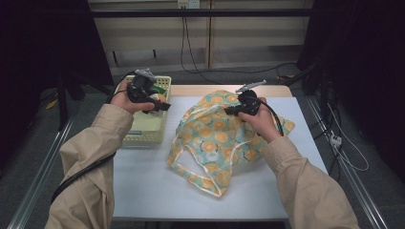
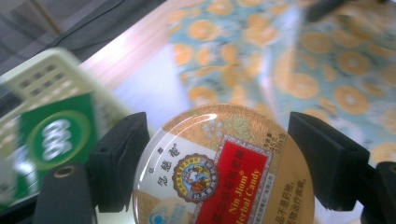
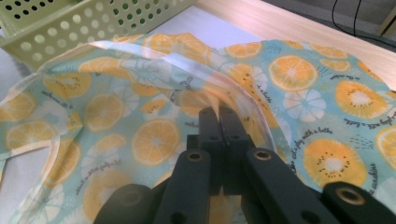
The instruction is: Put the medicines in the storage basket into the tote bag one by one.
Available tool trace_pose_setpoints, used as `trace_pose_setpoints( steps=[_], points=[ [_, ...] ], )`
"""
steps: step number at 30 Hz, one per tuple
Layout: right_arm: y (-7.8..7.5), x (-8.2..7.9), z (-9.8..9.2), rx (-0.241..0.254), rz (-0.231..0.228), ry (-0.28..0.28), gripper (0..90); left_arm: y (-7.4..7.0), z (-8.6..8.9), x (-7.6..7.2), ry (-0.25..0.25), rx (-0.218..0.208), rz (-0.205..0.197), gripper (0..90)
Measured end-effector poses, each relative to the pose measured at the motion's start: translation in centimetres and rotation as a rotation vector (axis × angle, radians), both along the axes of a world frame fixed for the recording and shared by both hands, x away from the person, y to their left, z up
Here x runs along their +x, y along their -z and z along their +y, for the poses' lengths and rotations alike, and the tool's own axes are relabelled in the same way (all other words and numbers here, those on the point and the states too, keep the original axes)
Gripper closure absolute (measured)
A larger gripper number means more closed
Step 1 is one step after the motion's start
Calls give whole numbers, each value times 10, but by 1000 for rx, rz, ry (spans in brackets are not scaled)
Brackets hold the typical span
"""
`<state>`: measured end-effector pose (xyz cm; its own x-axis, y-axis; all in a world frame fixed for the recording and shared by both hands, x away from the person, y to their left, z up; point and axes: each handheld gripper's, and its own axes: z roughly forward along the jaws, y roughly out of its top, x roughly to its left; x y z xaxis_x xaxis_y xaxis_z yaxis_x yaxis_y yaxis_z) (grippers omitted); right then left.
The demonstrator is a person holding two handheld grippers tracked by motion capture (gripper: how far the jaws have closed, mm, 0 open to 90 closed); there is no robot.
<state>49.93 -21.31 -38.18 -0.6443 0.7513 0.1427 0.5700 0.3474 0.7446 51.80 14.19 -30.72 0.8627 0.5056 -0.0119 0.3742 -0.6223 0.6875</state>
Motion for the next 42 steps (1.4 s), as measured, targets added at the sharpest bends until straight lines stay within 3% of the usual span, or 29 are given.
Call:
trace_pose_setpoints(
  steps=[4, 11, 15, 16, 20, 30, 42],
  points=[
    [-3, 0, 0, 6, -6, 4, 900, 6, -28, -15, 58, -39, 12, 223],
    [-1, 0, 4, 6, 3, 10, 900, 27, -70, -28, 121, -37, 5, 223],
    [-1, 1, 3, 8, 3, 15, 900, 40, -89, -30, 117, -69, 4, 223],
    [-1, 2, 2, 7, 1, 16, 900, 42, -93, -29, 123, -49, 2, 223],
    [-1, 1, 1, 10, 0, 16, 900, 53, -109, -29, 111, -48, -10, 223],
    [-5, -2, 1, 14, -5, 4, 900, 72, -134, -29, 124, -38, 4, 223],
    [4, -1, -3, 15, 9, 13, 900, 88, -142, -22, 97, -49, 13, 223]
  ],
)
